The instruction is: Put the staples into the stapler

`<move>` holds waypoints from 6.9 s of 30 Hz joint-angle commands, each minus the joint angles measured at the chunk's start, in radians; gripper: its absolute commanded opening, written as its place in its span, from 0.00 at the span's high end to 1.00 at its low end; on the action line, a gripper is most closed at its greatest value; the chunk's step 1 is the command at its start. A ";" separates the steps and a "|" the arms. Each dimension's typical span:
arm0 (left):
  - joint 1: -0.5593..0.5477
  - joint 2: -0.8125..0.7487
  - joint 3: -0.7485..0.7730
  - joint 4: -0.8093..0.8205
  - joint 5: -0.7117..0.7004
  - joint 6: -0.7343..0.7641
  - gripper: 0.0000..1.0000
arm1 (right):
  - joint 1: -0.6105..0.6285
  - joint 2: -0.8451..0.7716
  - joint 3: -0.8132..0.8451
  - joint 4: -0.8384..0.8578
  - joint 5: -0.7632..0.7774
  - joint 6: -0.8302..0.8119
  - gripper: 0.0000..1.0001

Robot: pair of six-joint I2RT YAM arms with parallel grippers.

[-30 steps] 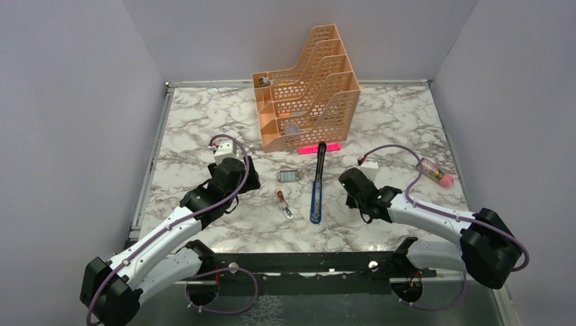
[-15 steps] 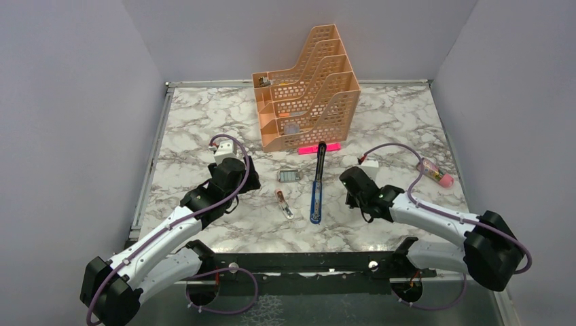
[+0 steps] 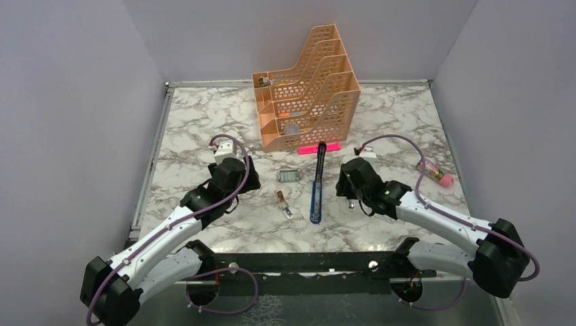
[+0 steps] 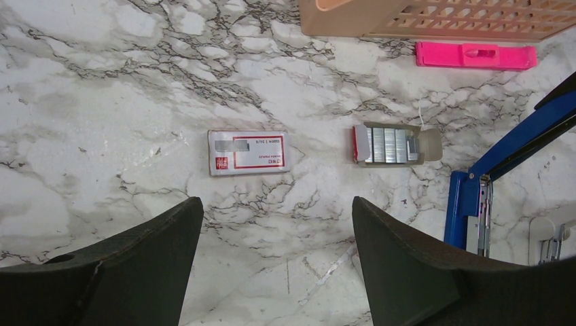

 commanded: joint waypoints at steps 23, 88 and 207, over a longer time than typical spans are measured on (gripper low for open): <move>0.005 -0.118 -0.022 0.037 0.026 0.005 0.18 | 0.113 0.643 0.575 0.043 -0.209 -0.277 0.64; 0.005 -0.090 -0.017 0.036 0.011 0.011 0.18 | 0.149 0.803 0.691 -0.039 -0.340 -0.485 0.72; 0.005 -0.123 -0.028 0.041 0.033 0.006 0.18 | 0.269 0.668 0.465 -0.199 -0.140 -0.021 0.59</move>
